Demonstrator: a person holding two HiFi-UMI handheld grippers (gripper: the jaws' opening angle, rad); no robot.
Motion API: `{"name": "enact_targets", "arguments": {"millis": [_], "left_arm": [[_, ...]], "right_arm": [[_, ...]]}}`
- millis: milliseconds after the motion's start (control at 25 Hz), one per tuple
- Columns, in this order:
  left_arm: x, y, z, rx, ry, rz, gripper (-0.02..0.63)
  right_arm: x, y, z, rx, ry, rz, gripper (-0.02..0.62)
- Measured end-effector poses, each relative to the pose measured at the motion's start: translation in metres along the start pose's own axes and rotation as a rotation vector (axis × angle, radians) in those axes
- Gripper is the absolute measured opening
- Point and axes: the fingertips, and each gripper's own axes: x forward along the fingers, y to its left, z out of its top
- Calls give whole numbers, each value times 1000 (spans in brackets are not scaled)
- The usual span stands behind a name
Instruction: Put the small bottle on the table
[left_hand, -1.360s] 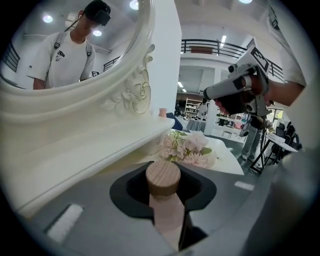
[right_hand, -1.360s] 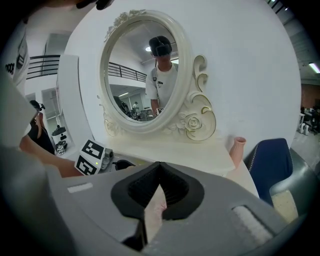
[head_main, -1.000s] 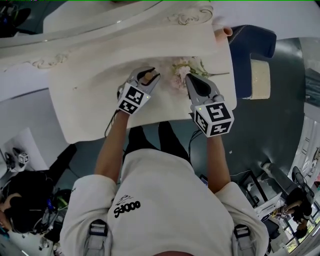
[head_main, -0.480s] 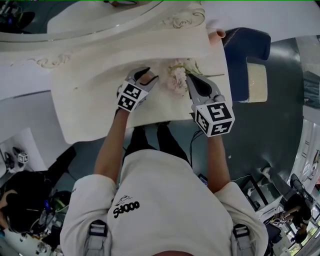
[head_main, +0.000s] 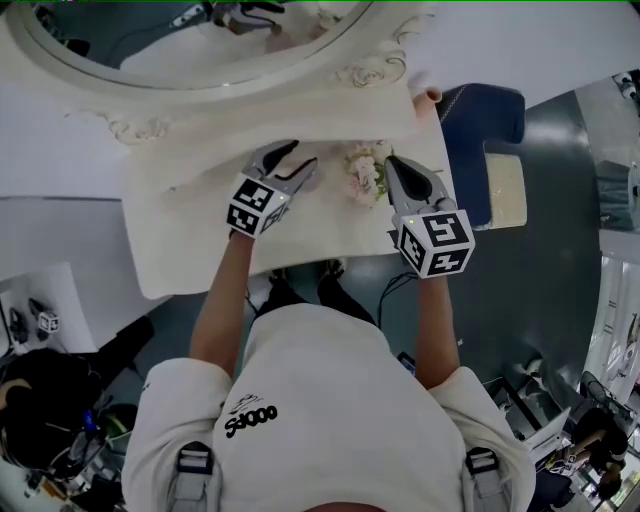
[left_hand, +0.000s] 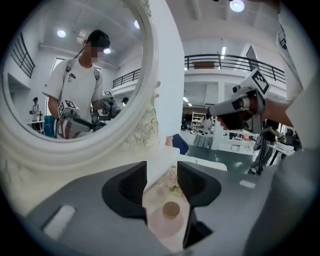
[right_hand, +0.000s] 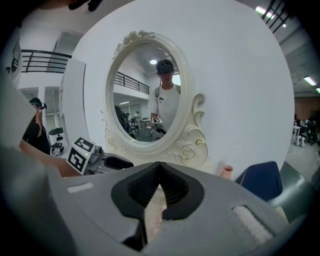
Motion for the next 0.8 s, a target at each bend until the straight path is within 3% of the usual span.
{"name": "enact_targets", "arguments": {"millis": [440,800], "left_arm": [[-86,24,93,85,-161,66,73],[-140,33,133,102,-260,155,31]], "right_arm": [[-1,44,79,-159,-137,13,2],[-5,84,116,-257,-202,68,2]]}}
